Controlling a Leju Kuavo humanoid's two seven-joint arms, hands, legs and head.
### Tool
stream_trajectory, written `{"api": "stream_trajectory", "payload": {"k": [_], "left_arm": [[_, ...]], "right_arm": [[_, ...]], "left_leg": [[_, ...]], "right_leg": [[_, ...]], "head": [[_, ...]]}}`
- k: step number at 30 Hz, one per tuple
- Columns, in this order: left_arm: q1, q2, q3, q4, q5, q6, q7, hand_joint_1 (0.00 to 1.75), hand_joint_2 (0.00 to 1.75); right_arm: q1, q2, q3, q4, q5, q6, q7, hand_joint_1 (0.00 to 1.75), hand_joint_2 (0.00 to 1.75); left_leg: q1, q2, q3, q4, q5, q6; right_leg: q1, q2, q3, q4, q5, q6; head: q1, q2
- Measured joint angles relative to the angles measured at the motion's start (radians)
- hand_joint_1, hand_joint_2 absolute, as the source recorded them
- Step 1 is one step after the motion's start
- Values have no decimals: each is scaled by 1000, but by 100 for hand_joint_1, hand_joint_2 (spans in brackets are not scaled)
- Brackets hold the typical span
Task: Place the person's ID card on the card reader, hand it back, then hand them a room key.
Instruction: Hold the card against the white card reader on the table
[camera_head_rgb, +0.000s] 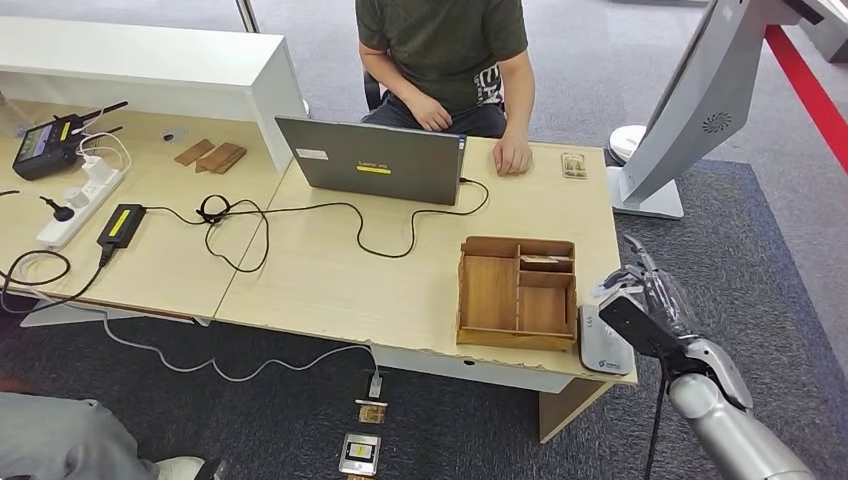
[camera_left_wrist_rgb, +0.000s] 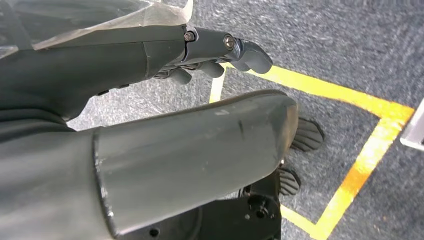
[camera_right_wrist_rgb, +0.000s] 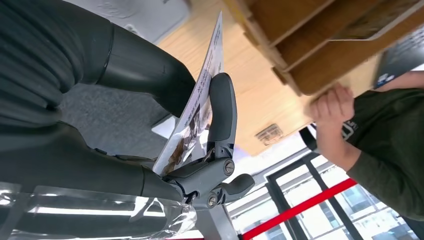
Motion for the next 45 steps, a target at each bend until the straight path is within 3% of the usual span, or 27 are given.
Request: {"api": "stream_trajectory", "payload": {"k": [5, 16, 45], "left_arm": [[0, -1, 0, 0, 0, 1, 0, 0, 0], [0, -3, 0, 0, 0, 7, 2, 0, 0], [0, -4, 0, 0, -5, -28, -16, 0, 0]], "right_arm": [[-1, -5, 11, 126, -14, -12, -66, 175, 175], [1, 1, 29, 292, -20, -8, -72, 175, 175], [2, 10, 35, 390, -29, -31, -84, 175, 175]], "left_leg": [[0, 0, 0, 0, 0, 0], [0, 0, 0, 0, 0, 0], [0, 0, 2, 0, 0, 0]], "right_leg": [[0, 0, 0, 0, 0, 0], [0, 0, 0, 0, 0, 0], [0, 0, 2, 0, 0, 0]], "head": [[0, 0], [0, 0], [0, 0]]}}
